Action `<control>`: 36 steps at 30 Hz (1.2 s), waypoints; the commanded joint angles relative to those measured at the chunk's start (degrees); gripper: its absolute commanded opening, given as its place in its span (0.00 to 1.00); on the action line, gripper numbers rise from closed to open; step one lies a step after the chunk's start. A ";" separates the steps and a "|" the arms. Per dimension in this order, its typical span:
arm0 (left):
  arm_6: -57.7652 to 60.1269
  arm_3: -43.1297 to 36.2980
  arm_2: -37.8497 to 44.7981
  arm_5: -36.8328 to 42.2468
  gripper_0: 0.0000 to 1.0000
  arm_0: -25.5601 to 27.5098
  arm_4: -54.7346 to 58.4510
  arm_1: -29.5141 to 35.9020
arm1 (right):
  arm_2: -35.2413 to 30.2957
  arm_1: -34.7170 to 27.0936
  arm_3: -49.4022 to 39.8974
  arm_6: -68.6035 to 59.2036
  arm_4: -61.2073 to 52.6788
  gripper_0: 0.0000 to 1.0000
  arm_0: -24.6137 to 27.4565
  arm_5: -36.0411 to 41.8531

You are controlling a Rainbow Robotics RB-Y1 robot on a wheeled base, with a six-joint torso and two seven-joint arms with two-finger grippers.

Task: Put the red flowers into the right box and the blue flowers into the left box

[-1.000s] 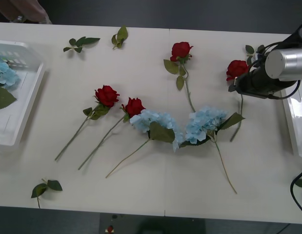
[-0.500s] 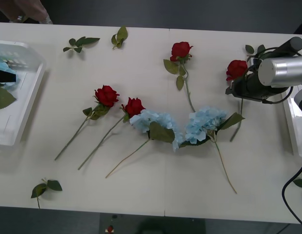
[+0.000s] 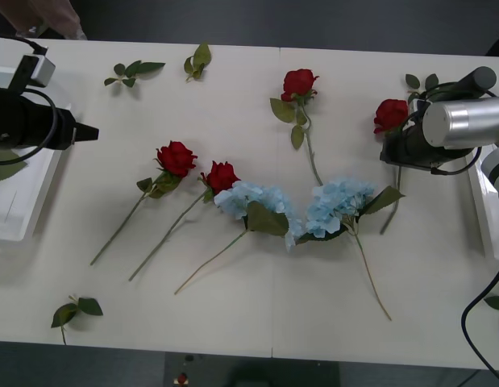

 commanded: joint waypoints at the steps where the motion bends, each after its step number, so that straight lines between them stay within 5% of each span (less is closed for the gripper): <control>1: 2.36 3.11 -5.22 -2.00 1.00 -5.05 -0.73 -0.40 | -0.89 0.63 -0.52 2.33 0.27 0.00 -2.02 -0.57; 17: 4.03 10.40 -20.51 -7.88 1.00 -13.67 -3.02 -6.46 | -1.41 -2.71 -6.23 3.03 0.45 0.00 -2.11 2.95; 31: 4.56 10.40 -29.21 -11.75 1.00 -14.55 -4.95 -8.57 | -10.99 -11.94 -21.17 8.13 -0.52 0.00 -2.20 22.37; 36: 4.56 10.75 -29.92 -11.75 1.00 -14.55 -6.18 -9.72 | -20.75 -13.78 -21.35 15.51 -0.70 0.00 -2.11 28.44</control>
